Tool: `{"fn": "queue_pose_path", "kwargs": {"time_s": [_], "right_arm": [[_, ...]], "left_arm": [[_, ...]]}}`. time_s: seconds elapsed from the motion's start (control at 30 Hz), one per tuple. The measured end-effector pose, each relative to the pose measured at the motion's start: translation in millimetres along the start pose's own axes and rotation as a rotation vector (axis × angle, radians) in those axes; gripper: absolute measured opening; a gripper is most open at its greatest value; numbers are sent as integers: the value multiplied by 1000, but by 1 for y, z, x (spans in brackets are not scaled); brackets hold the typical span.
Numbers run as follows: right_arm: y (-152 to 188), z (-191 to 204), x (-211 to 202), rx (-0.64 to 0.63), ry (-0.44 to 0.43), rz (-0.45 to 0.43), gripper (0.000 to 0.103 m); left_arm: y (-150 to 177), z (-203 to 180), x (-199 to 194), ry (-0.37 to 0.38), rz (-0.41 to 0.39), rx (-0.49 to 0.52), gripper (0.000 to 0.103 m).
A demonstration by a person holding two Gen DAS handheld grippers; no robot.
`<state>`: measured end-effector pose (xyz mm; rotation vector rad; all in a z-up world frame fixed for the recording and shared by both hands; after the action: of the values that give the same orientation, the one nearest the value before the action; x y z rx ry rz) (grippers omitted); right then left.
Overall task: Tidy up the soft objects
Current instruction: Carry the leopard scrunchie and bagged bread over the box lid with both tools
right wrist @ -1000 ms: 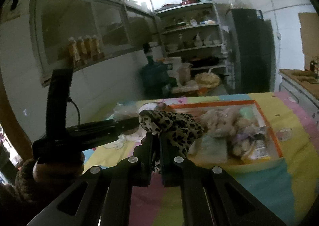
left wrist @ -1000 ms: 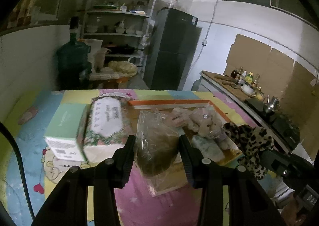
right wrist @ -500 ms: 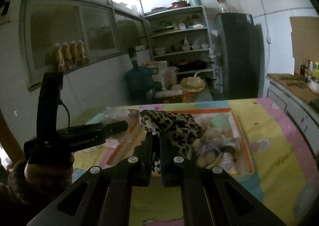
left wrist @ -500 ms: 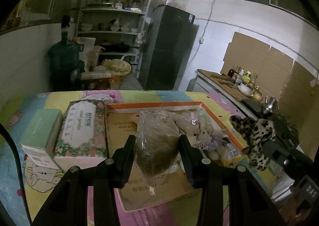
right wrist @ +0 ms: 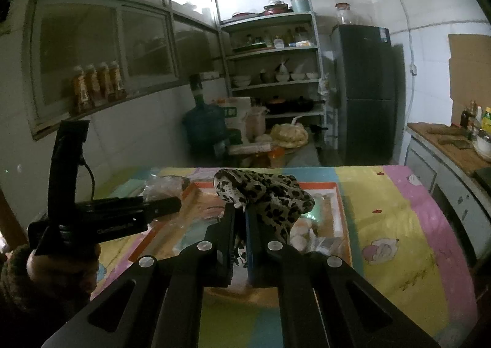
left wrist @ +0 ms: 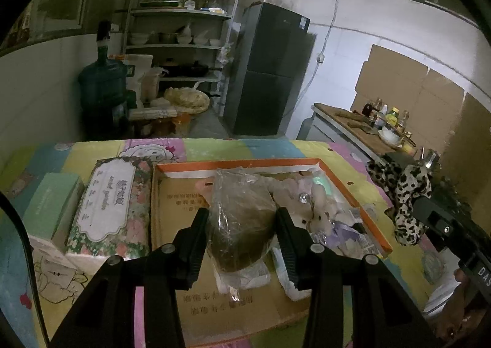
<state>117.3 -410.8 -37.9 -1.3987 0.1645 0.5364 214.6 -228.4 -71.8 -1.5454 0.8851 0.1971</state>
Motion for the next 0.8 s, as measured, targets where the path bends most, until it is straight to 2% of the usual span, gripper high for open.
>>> {"fn": "queue_pose_path", "kwargs": {"time_s": [0.33,0.8], "right_arm": [[-5,-21,20,6,5,16,6],[3,-42,52,10,7,76,6]], "left_arm": [[-8,-2,21,-13,21,-7,44],[-2,-31,52,37,74,34,44]]}}
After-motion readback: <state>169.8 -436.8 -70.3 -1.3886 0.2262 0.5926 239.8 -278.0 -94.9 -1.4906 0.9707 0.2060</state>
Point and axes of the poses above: each gripper's, at about its wrist camera, not at the fingertips, and x roughly the way its jaws point, z to its left, y to its underside, the point moved 8 cm from there along x, roughly the way its jaws point
